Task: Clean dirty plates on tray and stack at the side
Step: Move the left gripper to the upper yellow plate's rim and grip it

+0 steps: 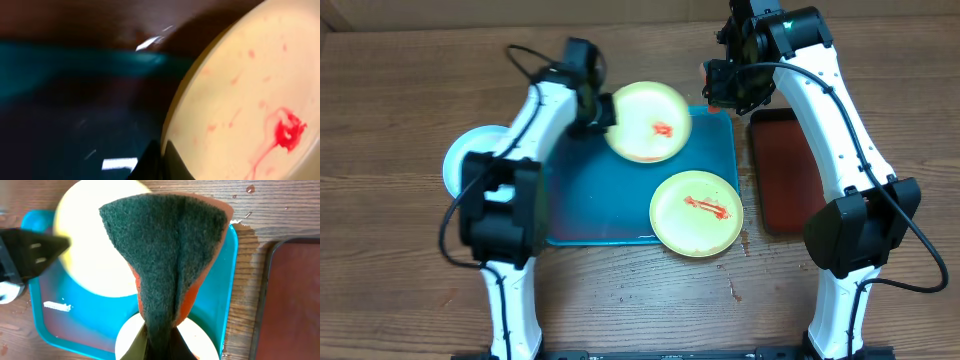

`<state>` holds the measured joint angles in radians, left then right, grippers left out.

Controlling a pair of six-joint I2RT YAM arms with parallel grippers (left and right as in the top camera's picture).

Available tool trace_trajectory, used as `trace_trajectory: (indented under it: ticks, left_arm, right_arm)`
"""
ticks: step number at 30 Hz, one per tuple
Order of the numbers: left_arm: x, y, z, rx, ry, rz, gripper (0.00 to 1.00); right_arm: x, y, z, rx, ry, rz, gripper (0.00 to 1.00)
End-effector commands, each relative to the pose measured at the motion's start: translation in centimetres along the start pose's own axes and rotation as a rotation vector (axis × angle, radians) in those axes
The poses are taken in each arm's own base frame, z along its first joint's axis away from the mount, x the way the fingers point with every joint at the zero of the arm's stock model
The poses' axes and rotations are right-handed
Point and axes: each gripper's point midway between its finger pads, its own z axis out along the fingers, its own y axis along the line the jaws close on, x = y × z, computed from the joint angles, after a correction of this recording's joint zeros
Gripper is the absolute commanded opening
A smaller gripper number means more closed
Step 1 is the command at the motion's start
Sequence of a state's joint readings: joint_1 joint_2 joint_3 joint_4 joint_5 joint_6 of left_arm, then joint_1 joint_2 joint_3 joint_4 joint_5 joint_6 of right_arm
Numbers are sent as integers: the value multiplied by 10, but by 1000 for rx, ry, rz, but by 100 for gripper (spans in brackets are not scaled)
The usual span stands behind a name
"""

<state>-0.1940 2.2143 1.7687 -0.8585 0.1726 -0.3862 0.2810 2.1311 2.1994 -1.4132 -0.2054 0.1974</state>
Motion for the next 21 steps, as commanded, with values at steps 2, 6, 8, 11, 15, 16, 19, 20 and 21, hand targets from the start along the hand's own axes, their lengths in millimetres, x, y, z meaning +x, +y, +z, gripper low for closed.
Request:
trace_trajectory:
  ticks: [2,6,8,11,15,16,19,20,21]
  left_arm:
    - [15,26,-36,-90,51,-53,4]
    - [45,39,-26,-134,165,-73,4]
    - [51,39,-21,-128,181,-77,4]
    - [57,39,-15,-117,194,-83,4]
    - [57,40,-9,-113,184,-80,4]
    - [55,41,-8,-118,174,-79,4]
    - [47,47,-4,-150,133,-71,4]
    - [45,49,-4,-159,120,-68,4]
    - [42,50,-3,-166,107,-66,4]
  right_arm:
    - [-5,17,-9,-29,-47,-31,4]
    - [0,34,11,-57,-30,-24,4]
    - [6,45,24,-69,-12,-26,4]
    - [17,61,46,-70,27,-41,4]
    - [36,78,71,-61,88,-74,4]
    - [40,82,78,-57,103,-74,4]
    - [49,88,93,-51,135,-85,4]
    - [50,90,98,-50,141,-89,4]
    - [52,91,101,-49,146,-93,4]
